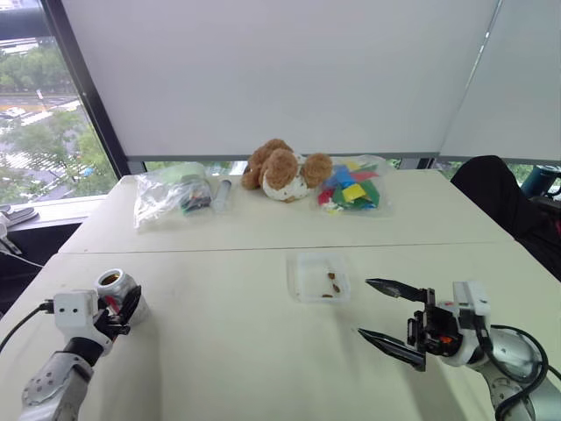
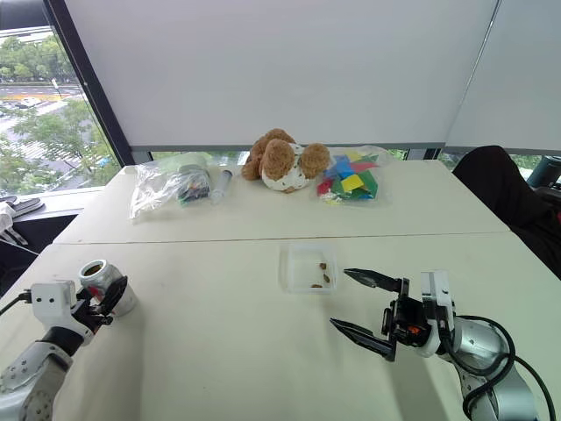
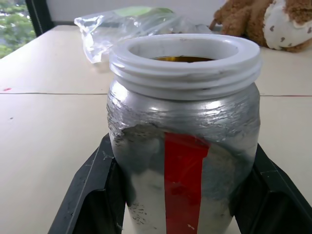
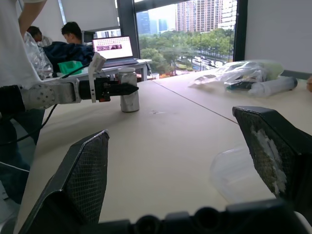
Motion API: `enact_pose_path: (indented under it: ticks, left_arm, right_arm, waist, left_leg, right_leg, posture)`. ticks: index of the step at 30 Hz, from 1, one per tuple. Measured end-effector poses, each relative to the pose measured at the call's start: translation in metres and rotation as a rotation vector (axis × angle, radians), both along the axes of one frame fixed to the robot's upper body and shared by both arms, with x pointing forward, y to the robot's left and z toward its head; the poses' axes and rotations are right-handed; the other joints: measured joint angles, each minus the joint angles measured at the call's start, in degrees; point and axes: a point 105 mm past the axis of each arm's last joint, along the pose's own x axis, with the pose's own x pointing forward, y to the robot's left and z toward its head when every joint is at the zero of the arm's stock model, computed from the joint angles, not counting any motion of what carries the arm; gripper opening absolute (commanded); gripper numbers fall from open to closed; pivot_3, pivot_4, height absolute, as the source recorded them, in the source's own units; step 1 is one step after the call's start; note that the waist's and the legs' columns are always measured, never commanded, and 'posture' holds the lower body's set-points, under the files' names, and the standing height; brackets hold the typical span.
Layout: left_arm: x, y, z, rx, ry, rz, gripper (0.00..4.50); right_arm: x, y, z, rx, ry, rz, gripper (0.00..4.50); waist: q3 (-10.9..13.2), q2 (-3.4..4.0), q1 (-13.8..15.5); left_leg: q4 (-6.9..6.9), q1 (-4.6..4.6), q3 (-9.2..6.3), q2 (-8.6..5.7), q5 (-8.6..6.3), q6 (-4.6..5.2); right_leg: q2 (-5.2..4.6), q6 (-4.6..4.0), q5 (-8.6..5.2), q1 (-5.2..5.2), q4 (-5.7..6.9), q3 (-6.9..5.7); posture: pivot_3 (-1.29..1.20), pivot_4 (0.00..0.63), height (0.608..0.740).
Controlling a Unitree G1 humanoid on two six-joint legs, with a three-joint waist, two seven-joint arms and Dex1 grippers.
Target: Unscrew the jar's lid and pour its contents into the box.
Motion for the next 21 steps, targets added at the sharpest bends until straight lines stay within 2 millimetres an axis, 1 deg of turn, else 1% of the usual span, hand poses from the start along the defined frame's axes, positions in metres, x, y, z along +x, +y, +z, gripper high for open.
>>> enact_pose_path:
  ticks: [2,4,7,10,13,15,16,21]
  left_arm:
    - [0.002,0.000,-0.003,0.017,-0.005,0.005,2.11]
    - [0.003,-0.001,-0.005,0.026,-0.008,0.008,3.17]
    - [0.002,-0.002,-0.016,0.012,0.026,0.005,4.47]
    - [0.001,-0.004,-0.020,0.005,0.041,-0.002,4.47]
    - [-0.003,-0.001,-0.026,0.003,0.070,0.000,4.47]
    - [-0.006,0.001,-0.029,0.013,0.096,-0.014,4.47]
    - [-0.007,0.002,-0.030,0.017,0.104,-0.019,4.47]
    - [-0.019,0.008,-0.036,0.054,0.164,-0.059,4.47]
  right_arm:
    - [0.002,-0.001,-0.001,0.001,0.001,-0.005,4.43]
    - [0.002,-0.001,0.000,-0.002,-0.005,-0.008,4.50]
    - [0.003,-0.001,0.000,-0.002,-0.008,-0.012,4.50]
    - [0.003,-0.002,-0.001,0.000,-0.002,-0.021,4.50]
    - [0.001,-0.006,-0.006,0.002,0.024,-0.047,4.50]
    - [-0.002,-0.011,-0.010,0.002,0.049,-0.079,4.50]
    - [-0.003,-0.013,-0.011,0.001,0.054,-0.088,4.50]
    - [-0.012,-0.023,-0.012,-0.013,0.063,-0.146,4.50]
  waist:
    - [-0.19,0.20,-0.05]
    - [-0.29,0.34,-0.05]
    - [-0.33,0.35,-0.09]
    - [-0.34,0.29,-0.06]
    - [-0.34,0.29,-0.10]
    - [-0.34,0.29,-0.10]
    - [-0.34,0.30,-0.06]
    - [-0.34,0.29,-0.08]
  left_leg:
    - [-0.01,0.01,0.01,0.00,0.00,0.00]
    - [-0.01,0.01,0.02,0.00,0.00,0.00]
    - [-0.01,0.00,0.01,0.00,0.00,0.00]
    - [-0.01,-0.02,0.01,0.00,0.00,0.00]
    - [-0.02,-0.02,0.00,0.01,0.00,0.00]
    - [-0.02,-0.03,0.00,0.01,0.00,0.00]
    - [-0.02,-0.03,0.00,0.02,0.00,0.00]
    - [-0.03,-0.04,0.00,0.03,-0.01,0.00]
  right_leg:
    - [0.00,0.00,0.00,0.00,0.00,0.01]
    - [0.00,0.00,0.00,0.00,0.00,0.01]
    - [0.00,0.00,0.00,-0.01,-0.01,0.01]
    - [0.00,0.00,0.00,-0.02,-0.01,0.00]
    - [-0.01,0.00,0.00,-0.03,-0.02,0.01]
    - [-0.01,-0.05,-0.03,-0.04,-0.02,0.01]
    - [-0.01,-0.16,-0.09,-0.04,-0.02,0.01]
    - [-0.02,-0.19,-0.11,-0.05,-0.04,0.01]
  posture:
    - [0.00,0.150,0.740]
    - [0.00,0.150,0.740]
    - [0.00,0.150,0.740]
    - [0.00,0.150,0.740]
    - [0.00,0.150,0.740]
    - [0.00,0.150,0.740]
    - [0.00,0.150,0.740]
    - [0.00,0.150,0.740]
